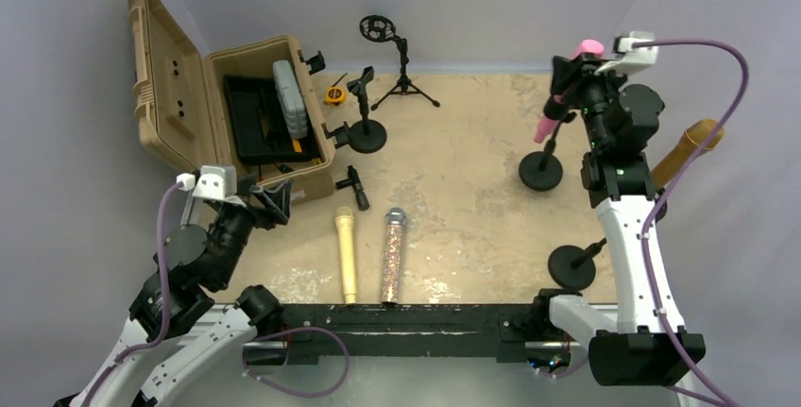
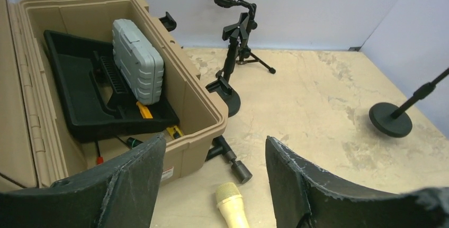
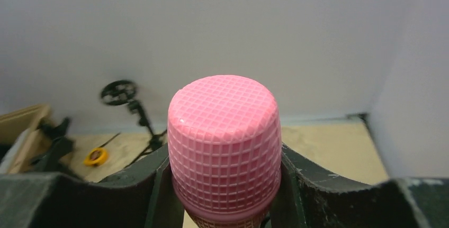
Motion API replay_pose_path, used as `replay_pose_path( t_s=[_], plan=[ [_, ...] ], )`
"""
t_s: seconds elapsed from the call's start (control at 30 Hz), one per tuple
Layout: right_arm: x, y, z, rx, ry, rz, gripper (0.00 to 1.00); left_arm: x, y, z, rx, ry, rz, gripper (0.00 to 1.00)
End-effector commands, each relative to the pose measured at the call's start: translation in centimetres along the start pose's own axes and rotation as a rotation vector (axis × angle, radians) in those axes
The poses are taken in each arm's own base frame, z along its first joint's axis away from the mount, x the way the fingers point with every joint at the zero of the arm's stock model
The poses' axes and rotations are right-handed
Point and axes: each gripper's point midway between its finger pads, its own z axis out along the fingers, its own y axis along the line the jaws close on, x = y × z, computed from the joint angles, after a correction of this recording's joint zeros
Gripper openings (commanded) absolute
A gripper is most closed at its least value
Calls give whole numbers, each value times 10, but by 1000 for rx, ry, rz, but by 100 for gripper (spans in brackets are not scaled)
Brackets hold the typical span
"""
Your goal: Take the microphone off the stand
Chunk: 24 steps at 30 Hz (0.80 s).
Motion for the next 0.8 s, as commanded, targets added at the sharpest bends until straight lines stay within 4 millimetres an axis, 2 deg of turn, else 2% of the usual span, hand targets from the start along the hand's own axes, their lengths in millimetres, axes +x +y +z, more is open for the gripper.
replay_pose_path(
  t_s=[0.0, 0.1, 0.13, 0.23, 0.37, 0.47, 0.6, 0.77],
  plan=[
    [-18, 113, -9, -483, -87, -46, 0, -1, -13, 8, 52, 10, 42, 68],
    [8, 178, -19, -650, -40, -47, 0, 7, -38, 12, 178, 40, 65, 70],
    [15, 193, -24, -702, -31, -50, 0, 11, -48, 13, 230, 55, 72, 71],
    [25, 224, -46, -886, -49, -44, 0, 25, -83, 16, 396, 131, 67, 72],
    [27, 258, -91, -1137, -104, -33, 0, 36, -128, 9, 622, 207, 26, 72],
    [38, 272, -112, -1257, -112, -58, 0, 36, -152, 1, 759, 225, -4, 73],
    [51, 279, -130, -1375, -109, -87, 0, 33, -166, 2, 808, 255, -49, 73],
    [39, 284, -166, -1529, -183, -105, 0, 34, -179, 12, 815, 271, -140, 72]
  ],
)
